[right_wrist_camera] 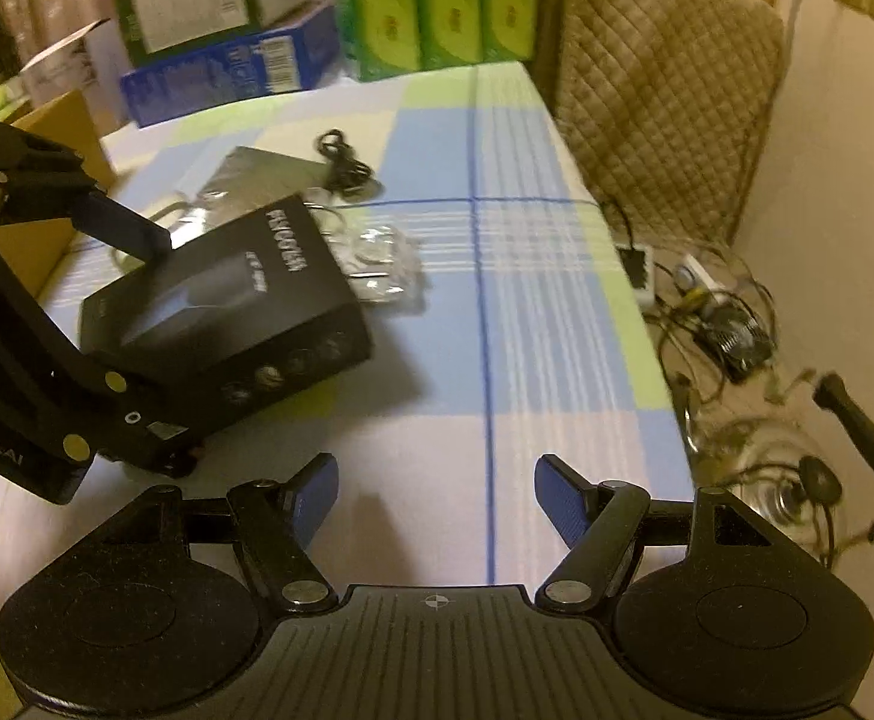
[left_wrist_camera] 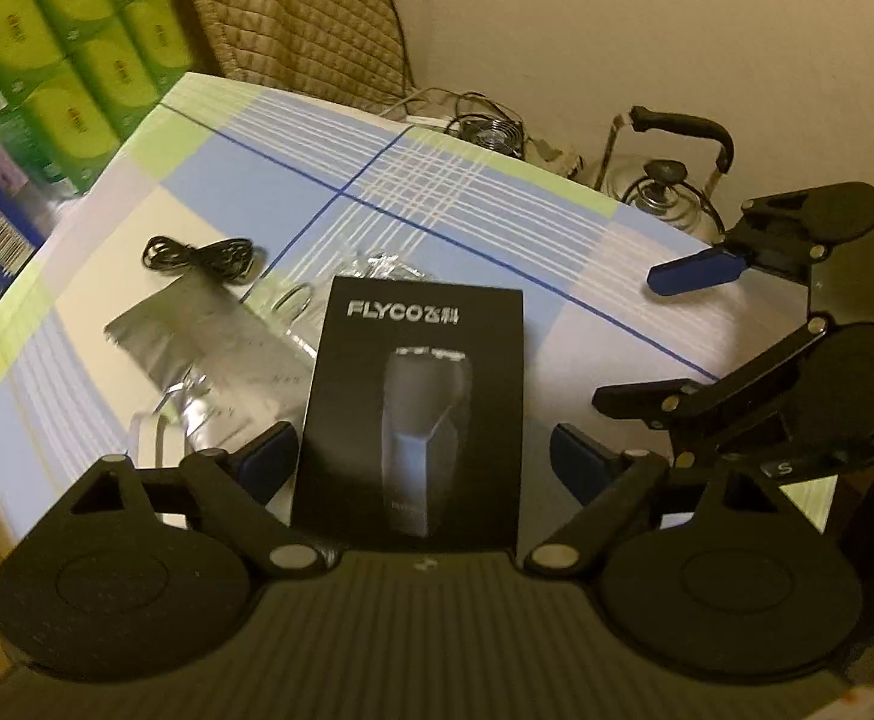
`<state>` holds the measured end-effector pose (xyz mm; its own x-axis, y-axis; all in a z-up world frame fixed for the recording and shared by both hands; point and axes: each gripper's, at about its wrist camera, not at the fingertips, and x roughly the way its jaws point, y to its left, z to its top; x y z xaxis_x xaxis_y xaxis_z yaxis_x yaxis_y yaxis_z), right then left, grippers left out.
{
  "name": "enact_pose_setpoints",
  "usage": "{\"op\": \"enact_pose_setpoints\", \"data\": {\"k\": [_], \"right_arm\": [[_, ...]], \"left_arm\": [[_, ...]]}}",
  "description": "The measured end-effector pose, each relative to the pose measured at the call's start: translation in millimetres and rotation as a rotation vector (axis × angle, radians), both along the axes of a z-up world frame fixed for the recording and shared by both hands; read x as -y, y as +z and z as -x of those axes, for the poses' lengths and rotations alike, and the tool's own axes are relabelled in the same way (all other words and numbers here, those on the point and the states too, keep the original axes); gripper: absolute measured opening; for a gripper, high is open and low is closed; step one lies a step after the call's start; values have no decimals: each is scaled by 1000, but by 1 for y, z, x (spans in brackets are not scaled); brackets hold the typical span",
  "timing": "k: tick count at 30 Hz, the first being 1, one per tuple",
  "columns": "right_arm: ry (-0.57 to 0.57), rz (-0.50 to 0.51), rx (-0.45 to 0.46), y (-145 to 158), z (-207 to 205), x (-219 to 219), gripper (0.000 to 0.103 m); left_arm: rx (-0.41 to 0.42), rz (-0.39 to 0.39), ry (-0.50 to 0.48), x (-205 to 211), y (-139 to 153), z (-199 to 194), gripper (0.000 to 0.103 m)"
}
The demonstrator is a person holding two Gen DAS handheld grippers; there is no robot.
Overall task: Organize objects
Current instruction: 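Grasp the black FLYCO shaver box with the left tool, then grasp the black toy car with the right tool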
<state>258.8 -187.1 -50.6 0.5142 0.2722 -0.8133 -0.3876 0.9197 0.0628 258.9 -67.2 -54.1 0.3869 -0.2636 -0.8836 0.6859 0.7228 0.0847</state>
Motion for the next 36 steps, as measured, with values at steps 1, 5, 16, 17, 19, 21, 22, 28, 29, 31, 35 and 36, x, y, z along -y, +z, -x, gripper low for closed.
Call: {"op": "enact_pose_setpoints", "data": {"k": [1,5,16,17,19,21,22,28,29,31,35,36], "right_arm": [[-8,-7,-1,0,0,3,70],[-16,-15,3,2,0,5,70],[-34,-55,26,14,1,1,70],[-29,-63,28,16,2,-1,70],[-10,-91,33,18,5,-5,70],[10,-132,27,18,8,-10,70],[20,-159,19,18,10,-14,70],[110,-255,-26,11,29,-44,70],[125,-243,-11,10,32,-50,70],[142,-231,14,10,38,-62,70],[164,-195,40,3,44,-86,70],[159,-186,46,1,45,-88,70]], "left_arm": [[-6,-5,-5,2,-1,-2,82],[-21,-28,-21,7,-4,-7,78],[25,48,133,-16,24,1,76],[39,64,166,-24,31,4,76],[61,81,236,-41,44,12,76],[79,96,314,-60,53,24,76],[78,104,348,-69,56,30,76],[75,150,517,-112,57,69,76],[73,161,533,-117,57,74,76],[72,184,558,-127,59,82,76],[76,213,591,-142,62,90,76],[76,216,596,-144,62,92,76]]}}
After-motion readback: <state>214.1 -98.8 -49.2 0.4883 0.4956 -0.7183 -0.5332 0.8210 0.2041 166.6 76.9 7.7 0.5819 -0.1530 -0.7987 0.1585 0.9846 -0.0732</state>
